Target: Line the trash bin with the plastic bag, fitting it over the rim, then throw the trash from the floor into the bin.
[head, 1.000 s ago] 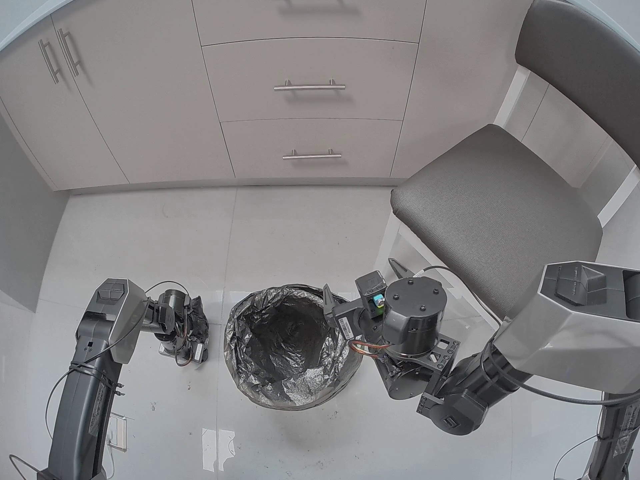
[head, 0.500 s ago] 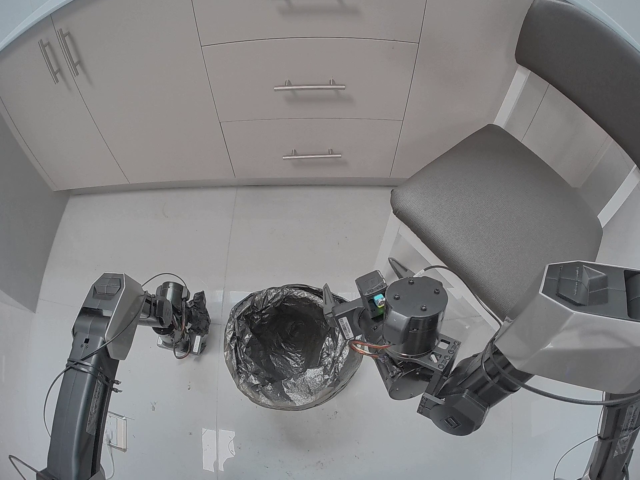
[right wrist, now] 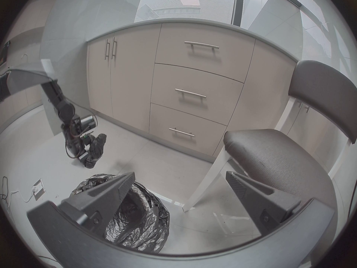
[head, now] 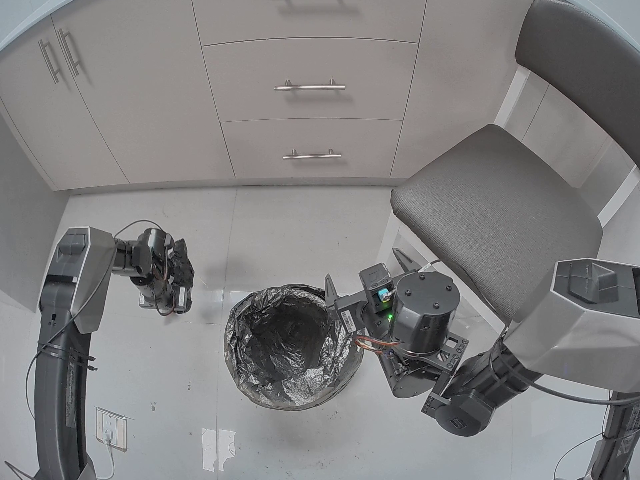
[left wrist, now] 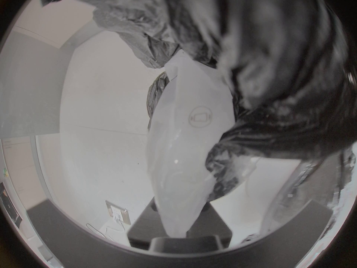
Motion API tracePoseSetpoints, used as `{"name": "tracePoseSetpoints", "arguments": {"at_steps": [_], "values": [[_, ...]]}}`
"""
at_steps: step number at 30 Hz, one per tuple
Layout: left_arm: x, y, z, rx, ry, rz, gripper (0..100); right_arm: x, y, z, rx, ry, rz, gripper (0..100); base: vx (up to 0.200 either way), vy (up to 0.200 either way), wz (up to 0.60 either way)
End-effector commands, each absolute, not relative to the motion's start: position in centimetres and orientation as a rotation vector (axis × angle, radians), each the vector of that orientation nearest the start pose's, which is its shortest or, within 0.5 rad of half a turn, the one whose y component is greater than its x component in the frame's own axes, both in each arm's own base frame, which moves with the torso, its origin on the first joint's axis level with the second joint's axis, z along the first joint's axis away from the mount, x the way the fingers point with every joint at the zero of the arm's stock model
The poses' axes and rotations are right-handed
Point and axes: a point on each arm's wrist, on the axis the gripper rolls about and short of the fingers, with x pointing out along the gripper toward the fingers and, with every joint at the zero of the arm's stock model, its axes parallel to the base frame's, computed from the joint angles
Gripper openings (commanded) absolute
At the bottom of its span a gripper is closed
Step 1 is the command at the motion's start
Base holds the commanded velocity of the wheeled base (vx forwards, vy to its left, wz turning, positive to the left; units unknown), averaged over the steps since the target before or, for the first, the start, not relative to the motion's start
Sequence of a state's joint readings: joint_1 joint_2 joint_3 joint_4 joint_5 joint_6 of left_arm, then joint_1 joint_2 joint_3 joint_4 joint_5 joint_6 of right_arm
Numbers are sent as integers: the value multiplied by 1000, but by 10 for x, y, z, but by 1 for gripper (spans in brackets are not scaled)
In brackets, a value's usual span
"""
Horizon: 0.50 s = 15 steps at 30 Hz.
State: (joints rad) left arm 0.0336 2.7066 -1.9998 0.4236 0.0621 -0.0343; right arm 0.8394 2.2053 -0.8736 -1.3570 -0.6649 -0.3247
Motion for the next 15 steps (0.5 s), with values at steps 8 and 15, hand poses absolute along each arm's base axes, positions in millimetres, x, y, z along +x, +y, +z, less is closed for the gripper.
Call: {"name": "tracePoseSetpoints", "arguments": {"at_steps": [8, 15], "values": [[393, -81, 188, 24, 1185, -128, 0, 231, 242, 157, -232, -133, 152, 100, 0, 0, 0], [323, -143, 224, 163, 1306, -288, 0, 199, 195, 176, -223, -130, 90, 100, 0, 0, 0]]}}
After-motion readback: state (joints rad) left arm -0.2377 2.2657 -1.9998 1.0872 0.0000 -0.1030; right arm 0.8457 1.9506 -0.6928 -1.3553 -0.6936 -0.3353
